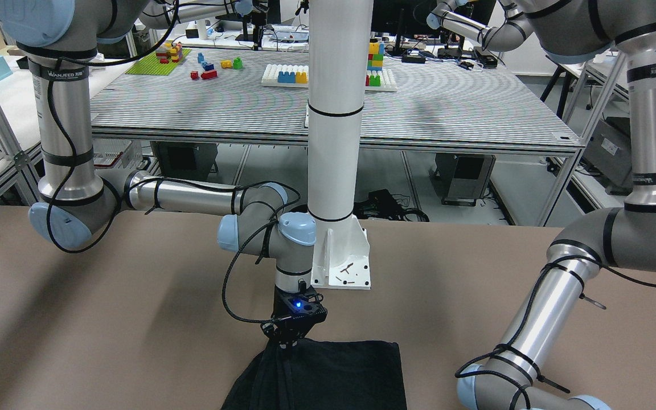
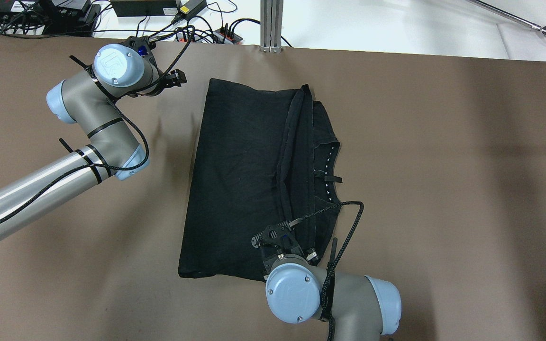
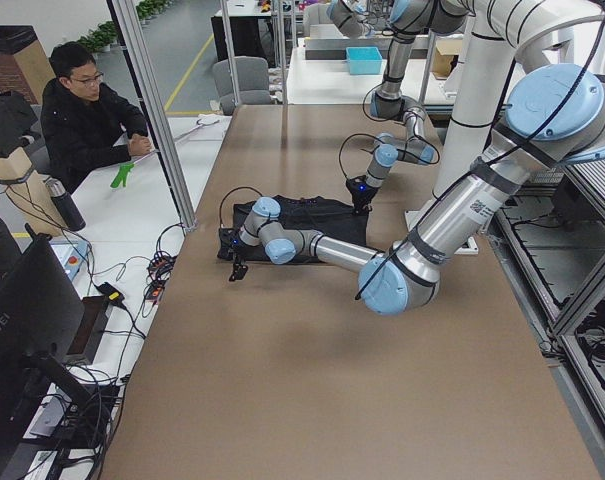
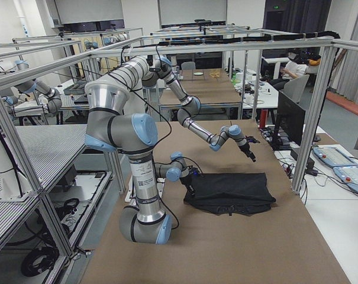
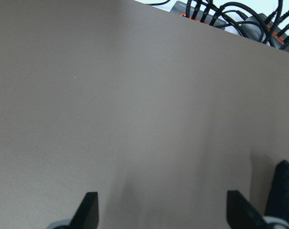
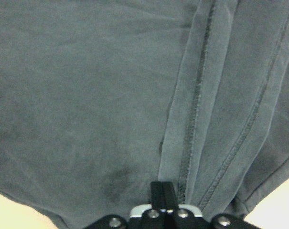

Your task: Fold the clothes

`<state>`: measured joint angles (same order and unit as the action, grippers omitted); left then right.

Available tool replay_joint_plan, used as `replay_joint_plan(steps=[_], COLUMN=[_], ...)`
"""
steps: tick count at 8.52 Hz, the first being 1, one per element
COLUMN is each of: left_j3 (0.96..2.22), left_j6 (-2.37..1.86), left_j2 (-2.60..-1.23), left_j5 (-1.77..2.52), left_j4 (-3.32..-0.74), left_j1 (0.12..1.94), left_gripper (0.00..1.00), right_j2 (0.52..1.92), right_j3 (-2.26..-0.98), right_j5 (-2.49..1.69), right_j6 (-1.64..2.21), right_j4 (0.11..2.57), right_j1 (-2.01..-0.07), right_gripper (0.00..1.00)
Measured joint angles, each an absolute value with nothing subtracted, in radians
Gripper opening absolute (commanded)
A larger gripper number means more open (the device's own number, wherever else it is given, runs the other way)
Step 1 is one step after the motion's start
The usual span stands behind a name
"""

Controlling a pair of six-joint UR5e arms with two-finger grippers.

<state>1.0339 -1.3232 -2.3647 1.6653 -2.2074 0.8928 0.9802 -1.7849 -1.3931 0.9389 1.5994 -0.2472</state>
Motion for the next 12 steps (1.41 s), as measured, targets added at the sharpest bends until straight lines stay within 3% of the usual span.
replay_joint_plan(steps=[3,8,9,10,11,12], left_j3=[1.034,1.039,1.039,1.039,1.038,1.038], left_j6=[-1.335,-1.371,-1.376,-1.379,-1.379,-1.379], left_j2=[-2.364,-2.363,-2.362,-2.362,-2.362,-2.363], left_j5=[1.664,1.645,1.644,1.643,1.643,1.643], left_j4=[-2.207,-2.207,-2.207,-2.207,-2.207,-2.207], left_j1=[0.892,0.887,0.886,0.886,0.885,0.885], left_gripper=[0.94,0.94,0.94,0.94,0.94,0.94], right_j2=[1.002,1.156,1.162,1.165,1.171,1.176], right_j3=[-1.821,-1.977,-1.982,-1.984,-1.986,-1.988], right_j5=[-1.453,-1.459,-1.459,-1.461,-1.462,-1.462], right_j6=[0.92,1.004,1.025,1.034,1.038,1.041], right_j4=[1.602,1.606,1.606,1.604,1.601,1.599], right_j1=[-0.279,-0.239,-0.233,-0.233,-0.234,-0.235], right_gripper=[0.0,0.0,0.17,0.67,0.94,0.94])
